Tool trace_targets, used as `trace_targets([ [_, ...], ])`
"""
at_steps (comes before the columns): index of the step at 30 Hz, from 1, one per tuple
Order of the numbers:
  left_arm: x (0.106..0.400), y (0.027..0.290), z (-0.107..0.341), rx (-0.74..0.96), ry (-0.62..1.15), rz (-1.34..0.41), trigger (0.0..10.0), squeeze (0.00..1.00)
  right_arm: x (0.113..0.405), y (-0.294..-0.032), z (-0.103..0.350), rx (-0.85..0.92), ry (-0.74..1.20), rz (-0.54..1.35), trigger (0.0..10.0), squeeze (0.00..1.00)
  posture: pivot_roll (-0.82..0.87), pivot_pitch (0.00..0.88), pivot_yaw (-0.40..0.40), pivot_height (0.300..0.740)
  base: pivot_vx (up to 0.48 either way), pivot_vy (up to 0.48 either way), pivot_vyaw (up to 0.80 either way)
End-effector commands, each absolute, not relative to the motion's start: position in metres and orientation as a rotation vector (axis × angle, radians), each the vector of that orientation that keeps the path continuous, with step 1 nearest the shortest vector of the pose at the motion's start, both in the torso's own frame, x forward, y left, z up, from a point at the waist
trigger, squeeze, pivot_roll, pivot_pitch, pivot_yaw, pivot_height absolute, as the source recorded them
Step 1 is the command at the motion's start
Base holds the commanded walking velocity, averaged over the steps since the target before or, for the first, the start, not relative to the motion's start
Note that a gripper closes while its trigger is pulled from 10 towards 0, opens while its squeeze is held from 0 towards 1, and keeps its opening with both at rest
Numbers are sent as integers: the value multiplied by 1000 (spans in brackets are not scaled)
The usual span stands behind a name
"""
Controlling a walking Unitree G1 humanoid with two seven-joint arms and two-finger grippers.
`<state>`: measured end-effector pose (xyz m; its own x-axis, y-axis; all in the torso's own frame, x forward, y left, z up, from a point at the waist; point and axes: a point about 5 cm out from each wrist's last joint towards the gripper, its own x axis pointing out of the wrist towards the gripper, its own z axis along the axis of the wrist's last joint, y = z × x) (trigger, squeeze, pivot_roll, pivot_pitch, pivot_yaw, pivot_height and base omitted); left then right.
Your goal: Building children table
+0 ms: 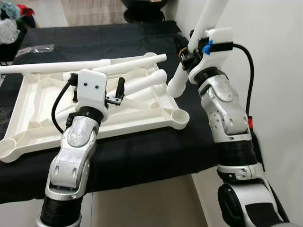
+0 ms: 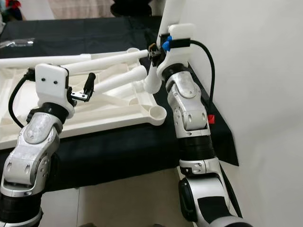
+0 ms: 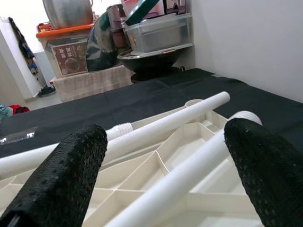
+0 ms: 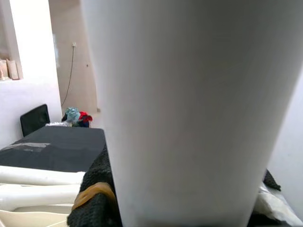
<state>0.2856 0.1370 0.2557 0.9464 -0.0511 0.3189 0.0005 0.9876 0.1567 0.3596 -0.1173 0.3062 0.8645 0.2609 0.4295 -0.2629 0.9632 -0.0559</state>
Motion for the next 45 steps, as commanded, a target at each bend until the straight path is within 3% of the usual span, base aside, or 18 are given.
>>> trace_targets([
  [1,286,138,254,150,-322,-17,10000,0,358,-120,314,9,-485,266,10000,0,18,82,-50,740,0,0,0],
  [32,285,132,255,171,-326,-85,10000,0,356,-116,310,28,-471,270,10000,0,21,50,-42,740,0,0,0],
  [45,286,133,254,163,-318,-84,10000,0,356,-116,312,21,-485,265,10000,0,23,54,-43,740,255,0,0],
])
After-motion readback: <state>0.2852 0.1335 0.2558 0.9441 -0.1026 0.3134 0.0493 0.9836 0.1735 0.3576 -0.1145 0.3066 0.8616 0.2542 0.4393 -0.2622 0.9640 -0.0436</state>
